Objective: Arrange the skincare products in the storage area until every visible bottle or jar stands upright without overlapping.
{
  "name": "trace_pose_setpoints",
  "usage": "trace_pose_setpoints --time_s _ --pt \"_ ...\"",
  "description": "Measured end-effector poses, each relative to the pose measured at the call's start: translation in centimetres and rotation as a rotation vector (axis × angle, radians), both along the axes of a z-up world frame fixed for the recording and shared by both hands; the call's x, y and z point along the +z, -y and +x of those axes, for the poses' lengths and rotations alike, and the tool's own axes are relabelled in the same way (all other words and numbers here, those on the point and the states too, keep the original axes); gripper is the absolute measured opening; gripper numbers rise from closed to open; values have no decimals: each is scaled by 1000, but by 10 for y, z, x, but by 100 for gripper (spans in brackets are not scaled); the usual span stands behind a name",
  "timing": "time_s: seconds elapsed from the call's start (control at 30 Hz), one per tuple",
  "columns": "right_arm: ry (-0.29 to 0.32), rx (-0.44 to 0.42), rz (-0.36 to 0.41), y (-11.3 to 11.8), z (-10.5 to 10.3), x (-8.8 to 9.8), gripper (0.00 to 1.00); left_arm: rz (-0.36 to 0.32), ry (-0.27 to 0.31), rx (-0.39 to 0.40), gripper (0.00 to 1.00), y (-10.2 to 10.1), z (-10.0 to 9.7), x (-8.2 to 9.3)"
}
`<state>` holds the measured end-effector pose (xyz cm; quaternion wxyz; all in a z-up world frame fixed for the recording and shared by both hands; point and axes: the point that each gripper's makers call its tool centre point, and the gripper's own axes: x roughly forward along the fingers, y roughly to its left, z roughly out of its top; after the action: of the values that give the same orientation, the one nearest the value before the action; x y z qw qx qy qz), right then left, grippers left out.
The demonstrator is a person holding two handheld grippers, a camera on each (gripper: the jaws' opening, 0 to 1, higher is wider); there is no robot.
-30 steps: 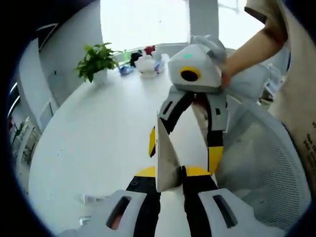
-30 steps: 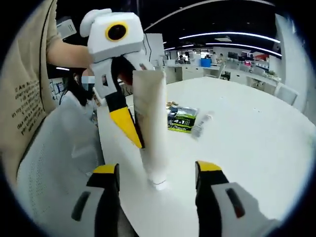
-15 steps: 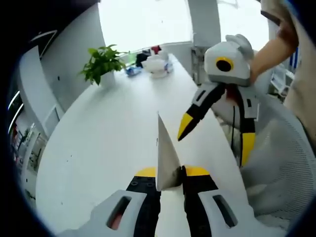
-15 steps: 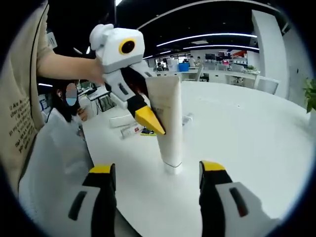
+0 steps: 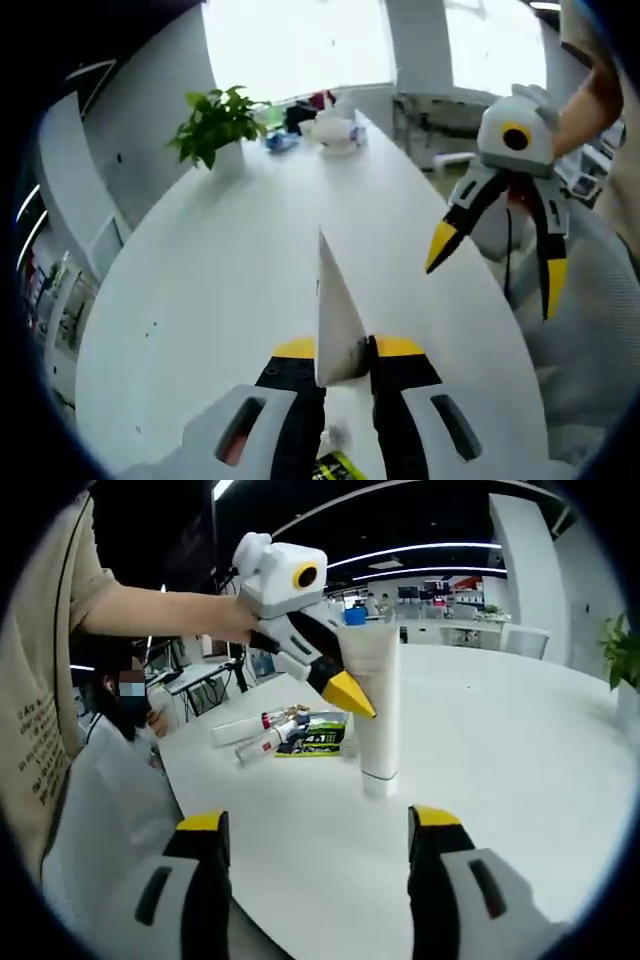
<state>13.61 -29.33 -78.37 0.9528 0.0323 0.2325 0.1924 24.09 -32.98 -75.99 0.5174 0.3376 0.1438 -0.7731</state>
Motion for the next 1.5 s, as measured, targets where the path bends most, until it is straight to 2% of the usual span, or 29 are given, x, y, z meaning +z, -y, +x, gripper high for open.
trace_pose_setpoints --time_s 0.33,0.63,0.8,0.97,1.07,1.2,1.33,1.5 --pt "-8 -10 8 -2 0 -1 72 4 -22 -6 13 0 3 -2" --pt "1 -27 15 2 2 2 74 1 -81 29 14 -2 10 -1" --pt "1 -27 12 2 1 3 75 -8 -95 59 23 -6 10 4" --pt "12 -28 11 0 2 8 75 -13 -92 97 38 -15 8 9" --pt "41 -62 65 0 5 17 75 -11 -99 132 45 -24 6 12" --pt "55 -83 73 2 5 23 75 -12 -124 153 48 -37 0 18" --pt "60 -85 60 1 4 25 74 -5 -145 195 56 -51 -5 19" --pt "65 -95 64 -1 3 30 74 -6 -170 252 58 -68 -10 22"
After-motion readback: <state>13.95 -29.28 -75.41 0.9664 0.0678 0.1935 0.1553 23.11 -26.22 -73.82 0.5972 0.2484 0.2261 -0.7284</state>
